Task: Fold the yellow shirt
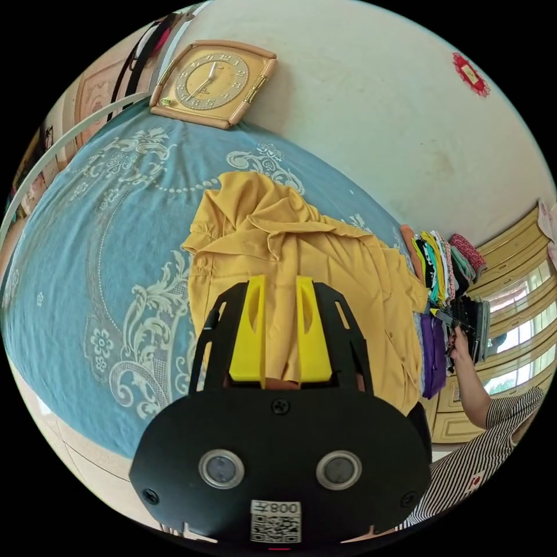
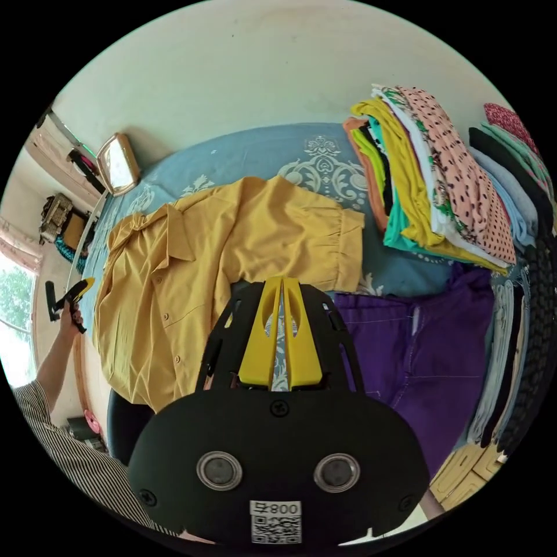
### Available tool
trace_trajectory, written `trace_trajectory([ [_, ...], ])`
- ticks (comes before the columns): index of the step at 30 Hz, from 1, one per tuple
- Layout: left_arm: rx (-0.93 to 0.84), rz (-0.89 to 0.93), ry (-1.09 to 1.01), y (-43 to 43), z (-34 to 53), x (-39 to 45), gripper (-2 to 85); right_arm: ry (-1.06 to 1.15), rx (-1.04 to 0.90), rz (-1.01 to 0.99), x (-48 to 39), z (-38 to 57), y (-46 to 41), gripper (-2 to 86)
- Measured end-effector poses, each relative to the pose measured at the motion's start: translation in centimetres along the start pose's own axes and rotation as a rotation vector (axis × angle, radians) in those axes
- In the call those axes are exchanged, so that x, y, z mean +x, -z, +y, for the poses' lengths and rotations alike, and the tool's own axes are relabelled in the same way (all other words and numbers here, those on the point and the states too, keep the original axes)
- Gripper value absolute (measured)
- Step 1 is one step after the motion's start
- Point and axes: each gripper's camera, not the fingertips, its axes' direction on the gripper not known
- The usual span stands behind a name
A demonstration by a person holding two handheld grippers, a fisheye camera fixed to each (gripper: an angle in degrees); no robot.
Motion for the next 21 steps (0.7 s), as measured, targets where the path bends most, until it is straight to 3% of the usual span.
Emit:
trace_trajectory([
  [6,-0.083,-0.092,-0.096,-6.0,-6.3,4.6,8.6,0.148,-0.033,-0.134,-6.8,-2.4,-4.3,4.2],
  [11,-0.118,-0.212,-0.123,-8.4,-8.8,8.0,2.7,0.275,-0.04,-0.156,-12.9,-6.7,-7.6,7.9],
  [17,-0.02,-0.051,-0.246,-4.7,-9.8,13.5,1.4,0.298,-0.115,-0.134,-16.5,-10.6,-14.0,7.8],
  [21,0.036,0.04,-0.332,-2.7,-12.1,18.0,1.2,0.299,-0.197,-0.11,-16.6,-11.9,-17.3,1.9],
])
